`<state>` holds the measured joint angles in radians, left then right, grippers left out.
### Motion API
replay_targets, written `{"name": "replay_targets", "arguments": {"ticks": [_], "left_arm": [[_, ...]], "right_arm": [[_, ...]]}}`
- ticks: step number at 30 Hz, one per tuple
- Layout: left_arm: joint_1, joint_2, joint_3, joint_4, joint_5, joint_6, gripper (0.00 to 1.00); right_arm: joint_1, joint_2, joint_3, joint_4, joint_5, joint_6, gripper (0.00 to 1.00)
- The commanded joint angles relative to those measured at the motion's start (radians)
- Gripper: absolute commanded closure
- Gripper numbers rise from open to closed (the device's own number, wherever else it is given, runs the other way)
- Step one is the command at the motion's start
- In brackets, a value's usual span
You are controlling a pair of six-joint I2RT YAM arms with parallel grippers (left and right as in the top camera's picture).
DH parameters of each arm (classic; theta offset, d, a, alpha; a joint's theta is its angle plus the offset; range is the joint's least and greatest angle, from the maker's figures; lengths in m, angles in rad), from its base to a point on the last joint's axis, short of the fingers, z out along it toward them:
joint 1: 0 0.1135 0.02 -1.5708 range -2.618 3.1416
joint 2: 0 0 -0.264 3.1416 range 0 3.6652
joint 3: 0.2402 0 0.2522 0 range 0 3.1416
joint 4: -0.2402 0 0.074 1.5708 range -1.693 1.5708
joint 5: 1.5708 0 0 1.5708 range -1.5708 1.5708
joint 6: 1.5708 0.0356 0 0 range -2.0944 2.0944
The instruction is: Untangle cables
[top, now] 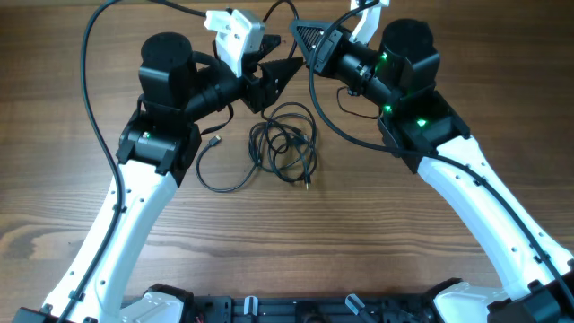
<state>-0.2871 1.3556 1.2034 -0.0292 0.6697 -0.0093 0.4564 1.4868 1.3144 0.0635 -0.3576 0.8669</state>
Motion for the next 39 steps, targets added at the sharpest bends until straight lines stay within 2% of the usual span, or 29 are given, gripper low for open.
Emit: {"name": "replay_targets", "arguments": {"ticks": [1,6,11,13,20,26,31,33,36,39], "left_arm": [[0.003,-0.014,0.001,-0.006,-0.009,-0.002,0.51],[0.003,-0.013,0.001,-0.043,-0.009,-0.002,0.63],[0.003,-0.013,0.001,-0.043,-0.008,-0.002,0.66],[0.003,-0.013,0.001,-0.044,-0.008,-0.002,0.70],[0.003,-0.013,0.001,-0.042,-0.008,-0.002,0.68],[0.003,-0.013,0.001,-0.042,-0.008,-0.002,0.73],[0.003,-0.013,0.001,-0.042,-0.008,-0.002,0.91],[0.003,-0.013,0.001,-0.034,-0.008,-0.003,0.94],[0.003,-0.013,0.001,0.016,-0.006,-0.097,0.96],[0.003,-0.013,0.001,0.060,-0.004,-0.134,0.96]], "right_arm": [[-0.002,0.000,0.014,0.003,-0.003,0.032,0.96],[-0.002,0.000,0.014,0.023,-0.025,0.034,0.96],[-0.002,0.000,0.014,0.027,-0.067,0.020,0.96],[-0.002,0.000,0.014,0.025,-0.082,0.019,0.96],[0.002,0.000,0.014,0.013,-0.115,-0.048,0.96],[0.002,0.000,0.014,0.015,-0.115,-0.045,0.96],[0.002,0.000,0.014,0.015,-0.115,-0.044,0.96],[0.002,0.000,0.014,0.015,-0.115,-0.041,0.96],[0.000,0.000,0.014,0.018,-0.106,-0.029,0.94],[-0.001,0.000,0.014,0.026,-0.083,-0.028,0.87]]}}
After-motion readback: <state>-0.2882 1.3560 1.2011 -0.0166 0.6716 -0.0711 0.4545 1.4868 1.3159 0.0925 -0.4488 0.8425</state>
